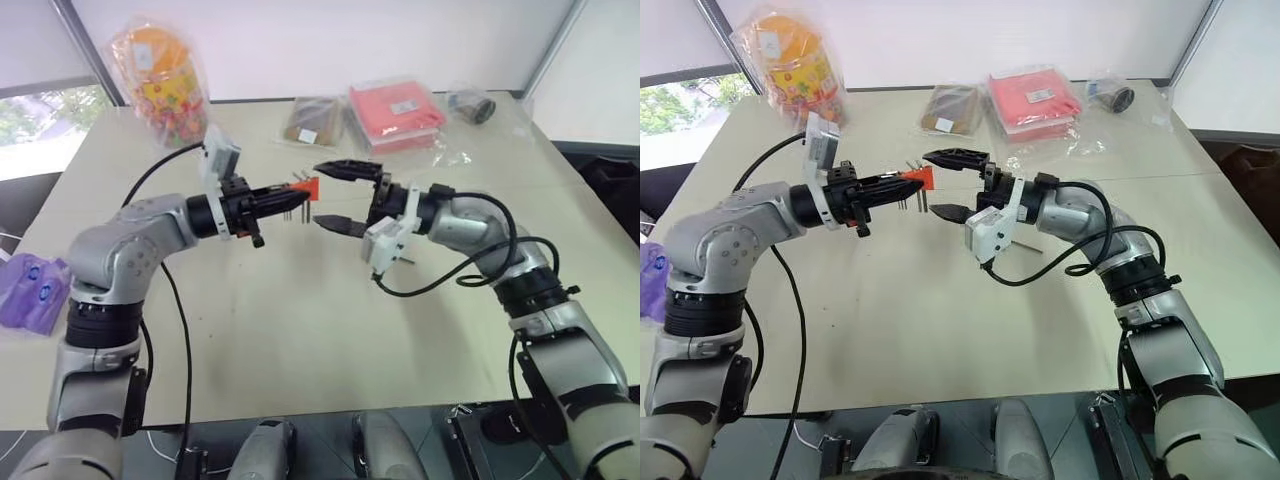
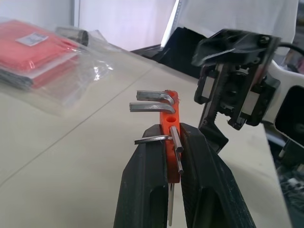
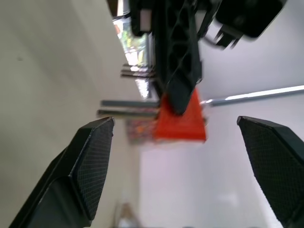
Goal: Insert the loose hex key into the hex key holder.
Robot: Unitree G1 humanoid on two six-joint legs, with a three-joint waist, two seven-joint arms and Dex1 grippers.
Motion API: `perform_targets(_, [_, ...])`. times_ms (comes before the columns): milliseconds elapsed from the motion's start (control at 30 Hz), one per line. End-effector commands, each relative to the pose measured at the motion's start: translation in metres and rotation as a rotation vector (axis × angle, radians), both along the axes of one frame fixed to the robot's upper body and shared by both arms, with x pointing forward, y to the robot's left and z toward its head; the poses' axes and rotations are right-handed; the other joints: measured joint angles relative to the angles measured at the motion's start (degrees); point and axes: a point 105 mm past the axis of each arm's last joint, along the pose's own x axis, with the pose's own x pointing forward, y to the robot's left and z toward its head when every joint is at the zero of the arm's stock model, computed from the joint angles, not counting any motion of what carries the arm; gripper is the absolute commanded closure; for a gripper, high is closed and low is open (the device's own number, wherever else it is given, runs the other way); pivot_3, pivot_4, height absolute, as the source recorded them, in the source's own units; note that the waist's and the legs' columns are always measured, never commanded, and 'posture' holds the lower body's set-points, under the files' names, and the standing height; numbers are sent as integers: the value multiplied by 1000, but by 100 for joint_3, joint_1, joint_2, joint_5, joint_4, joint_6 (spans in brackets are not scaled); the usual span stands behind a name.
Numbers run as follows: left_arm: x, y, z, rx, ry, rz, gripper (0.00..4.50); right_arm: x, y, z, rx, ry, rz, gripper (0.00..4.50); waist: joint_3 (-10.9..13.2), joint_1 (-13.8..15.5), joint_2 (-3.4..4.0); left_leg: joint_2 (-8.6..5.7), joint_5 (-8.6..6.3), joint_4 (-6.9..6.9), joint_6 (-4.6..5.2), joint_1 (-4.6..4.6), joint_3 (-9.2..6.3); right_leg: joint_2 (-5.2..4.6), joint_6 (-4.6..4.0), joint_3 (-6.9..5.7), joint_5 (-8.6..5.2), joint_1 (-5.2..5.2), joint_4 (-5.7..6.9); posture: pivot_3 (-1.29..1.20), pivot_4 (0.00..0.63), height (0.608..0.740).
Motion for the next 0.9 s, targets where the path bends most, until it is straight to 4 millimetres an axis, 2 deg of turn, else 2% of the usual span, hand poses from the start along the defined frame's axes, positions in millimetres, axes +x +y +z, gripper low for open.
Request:
perform_targets(33, [-2, 4, 11, 5, -103, 50, 4500, 15, -22, 5, 60, 256, -124, 80, 0, 2, 0, 0, 0, 1, 0, 0, 0, -2, 0, 0, 0, 1, 0, 0, 150, 740])
perform_targets(200, [-4, 10, 8, 8, -142, 108, 4500, 34, -58, -19, 69, 724, -346, 80, 0, 21, 0, 1, 0, 2, 1, -2, -5, -8, 0, 2, 0, 1, -2, 0, 150, 740])
perform_targets(300, [-6, 11, 7, 5, -145, 123, 4500, 47, -77, -37, 66, 852, -495, 80, 0, 29, 0, 0, -1, 1, 2, -3, -5, -9, 0, 2, 0, 1, -5, 0, 150, 740])
perform_targets(400, [-7, 12, 5, 9, -148, 136, 4500, 51, -88, -57, 40, 987, -595, 80, 0, 28, 0, 0, -1, 1, 2, -3, -3, -10, 0, 3, 0, 0, -5, 0, 150, 740])
perform_targets(600, [-9, 13, 4, 11, -151, 153, 4500, 60, -103, -80, 14, 1060, -711, 80, 0, 27, 0, 0, -1, 0, 2, -5, -3, -11, 0, 2, 0, -1, -6, 0, 150, 740])
perform_targets(833, [-10, 15, 3, 21, -155, 172, 4500, 60, -110, -100, -28, 1111, -744, 80, 0, 28, -1, -1, -1, 2, 2, -5, -2, -12, 0, 1, 0, 0, -6, 0, 150, 740])
perform_targets(900, [-11, 16, 3, 25, -157, 174, 4500, 59, -111, -104, -41, 1112, -744, 597, -1, 24, -1, -1, -1, 3, 2, -5, -2, -11, 0, 1, 0, 0, -6, 0, 150, 740])
